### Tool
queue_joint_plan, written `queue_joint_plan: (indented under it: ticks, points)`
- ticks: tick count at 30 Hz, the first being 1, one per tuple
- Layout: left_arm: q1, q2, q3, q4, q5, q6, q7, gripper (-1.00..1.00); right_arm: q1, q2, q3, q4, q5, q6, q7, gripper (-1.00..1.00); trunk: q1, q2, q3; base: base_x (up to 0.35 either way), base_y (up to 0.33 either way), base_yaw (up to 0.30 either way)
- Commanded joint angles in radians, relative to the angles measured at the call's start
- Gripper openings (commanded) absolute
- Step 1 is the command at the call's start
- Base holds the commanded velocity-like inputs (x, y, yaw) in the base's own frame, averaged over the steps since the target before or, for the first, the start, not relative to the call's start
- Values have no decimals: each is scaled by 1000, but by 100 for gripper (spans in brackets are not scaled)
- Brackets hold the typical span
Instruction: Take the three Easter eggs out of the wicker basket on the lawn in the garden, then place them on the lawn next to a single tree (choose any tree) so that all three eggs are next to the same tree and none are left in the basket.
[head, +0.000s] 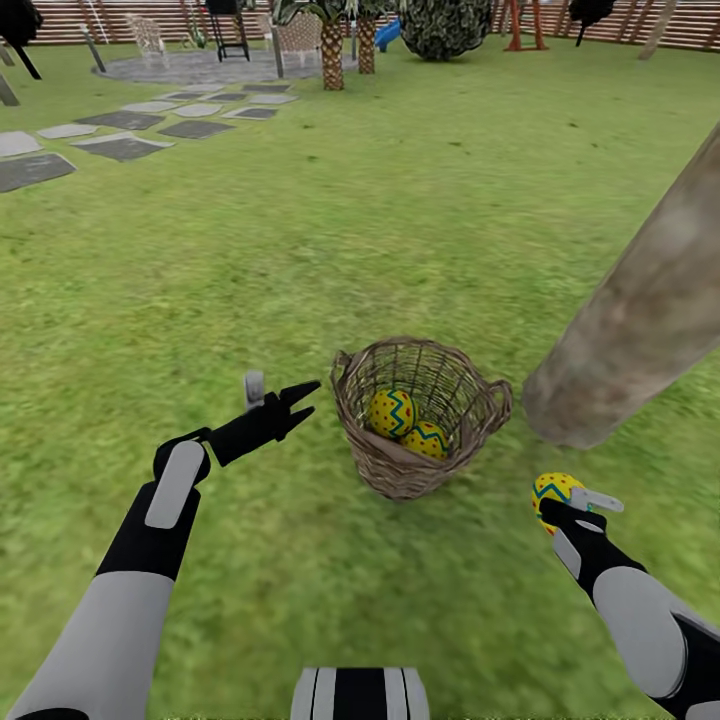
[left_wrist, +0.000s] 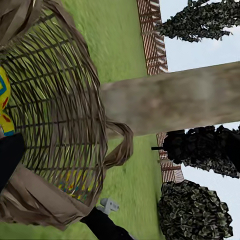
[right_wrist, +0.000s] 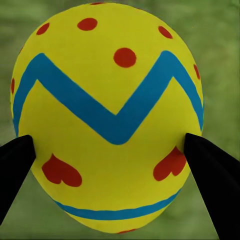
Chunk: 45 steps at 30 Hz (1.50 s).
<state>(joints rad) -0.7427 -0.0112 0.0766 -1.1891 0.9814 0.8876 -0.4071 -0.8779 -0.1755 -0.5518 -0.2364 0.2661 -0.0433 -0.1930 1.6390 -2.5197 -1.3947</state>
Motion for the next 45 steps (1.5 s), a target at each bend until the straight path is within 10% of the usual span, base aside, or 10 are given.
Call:
queue_joint_plan:
  ticks: [1, 45]
  points:
    - [-1, 0, 3, 0, -2, 7, -4, 100, -1, 0, -8, 2, 10, -4, 0, -100, 0, -1, -5, 0, 0, 0]
    - [-1, 5, 5, 11, -1, 7, -4, 100, -1, 1, -8, -23, 8, -12, 9, -100, 20, -11, -171, 0, 0, 0]
